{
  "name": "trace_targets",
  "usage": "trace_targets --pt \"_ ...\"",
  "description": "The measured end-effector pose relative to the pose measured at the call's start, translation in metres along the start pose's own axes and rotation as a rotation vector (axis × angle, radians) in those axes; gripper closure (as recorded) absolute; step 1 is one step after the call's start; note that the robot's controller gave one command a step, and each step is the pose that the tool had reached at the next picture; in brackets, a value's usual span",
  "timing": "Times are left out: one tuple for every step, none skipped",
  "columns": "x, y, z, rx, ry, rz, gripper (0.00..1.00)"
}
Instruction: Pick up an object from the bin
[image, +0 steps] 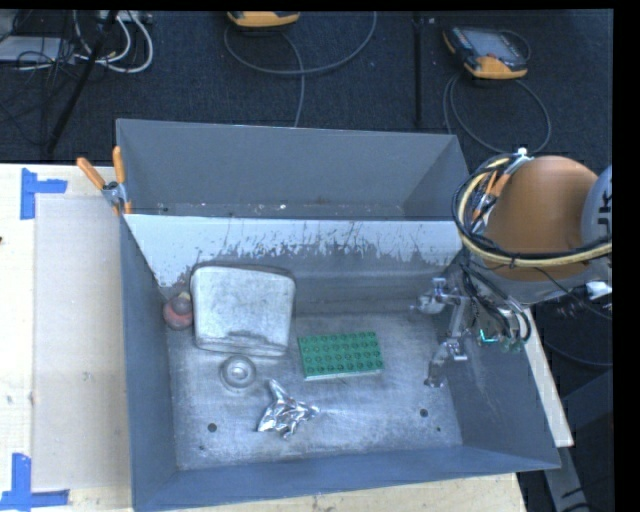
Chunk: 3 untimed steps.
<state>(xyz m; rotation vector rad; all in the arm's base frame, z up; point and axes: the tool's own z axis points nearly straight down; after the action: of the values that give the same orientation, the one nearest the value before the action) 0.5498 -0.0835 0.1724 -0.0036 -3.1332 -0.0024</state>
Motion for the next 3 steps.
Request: trace_targets --pt "-0.041 0.102 0.102 0.003 -0.01 -0.155 0.0" --pt "-0.031 0.092 0.071 0.002 -0.01 -0.149 0.0" --pt "-0.036 0.086 0.067 0.002 -0.009 -0.157 0.0"
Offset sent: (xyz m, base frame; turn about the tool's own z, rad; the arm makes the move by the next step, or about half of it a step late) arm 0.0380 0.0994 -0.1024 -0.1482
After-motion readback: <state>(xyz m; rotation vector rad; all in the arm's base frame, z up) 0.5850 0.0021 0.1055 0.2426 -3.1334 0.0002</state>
